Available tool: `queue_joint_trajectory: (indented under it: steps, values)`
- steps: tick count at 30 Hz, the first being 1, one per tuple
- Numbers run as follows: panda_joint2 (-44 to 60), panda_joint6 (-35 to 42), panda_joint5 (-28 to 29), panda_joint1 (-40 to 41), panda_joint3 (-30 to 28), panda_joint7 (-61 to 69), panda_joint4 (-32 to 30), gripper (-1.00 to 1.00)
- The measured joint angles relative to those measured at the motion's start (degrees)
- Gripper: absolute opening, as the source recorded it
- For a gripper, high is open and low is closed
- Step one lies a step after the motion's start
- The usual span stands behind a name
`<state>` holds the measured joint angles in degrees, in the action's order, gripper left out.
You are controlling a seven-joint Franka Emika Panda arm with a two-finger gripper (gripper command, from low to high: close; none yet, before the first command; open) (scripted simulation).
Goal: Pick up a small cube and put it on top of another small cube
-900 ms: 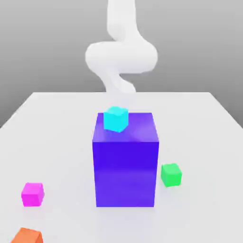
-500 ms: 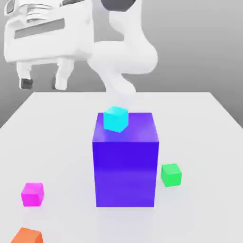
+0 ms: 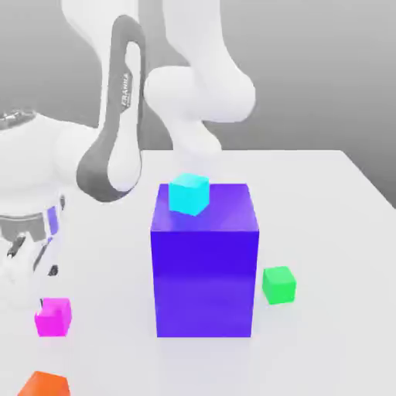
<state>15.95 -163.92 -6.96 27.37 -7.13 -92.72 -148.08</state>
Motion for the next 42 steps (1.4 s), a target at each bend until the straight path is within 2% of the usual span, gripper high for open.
queue_joint_trajectory:
  steps: [2,3,10,15,17,24,28,36,42]
  values:
    - [4.1,-3.2,-1.4,1.3,1.5,1.0,0.8,0.00]
    - [5.6,-4.4,-1.9,1.8,2.2,1.3,1.1,-1.00]
    - [5.6,-4.5,-1.8,1.9,2.2,1.2,1.1,-1.00]
    - [-3.4,2.6,1.9,0.0,-0.5,-1.6,-0.8,-1.00]
    - [-6.8,3.5,4.7,-1.9,0.2,-2.6,-1.1,-1.00]
    - [-17.8,6.3,2.8,-13.5,6.8,-12.5,-2.3,-1.00]
    - [-23.6,7.9,2.8,-17.1,10.6,-20.3,-3.3,-1.00]
    - [-33.3,10.6,3.8,-23.2,22.8,-36.9,-5.5,-1.00]
    - [-33.5,11.7,-5.0,-30.0,28.6,-48.0,-13.4,-1.00]
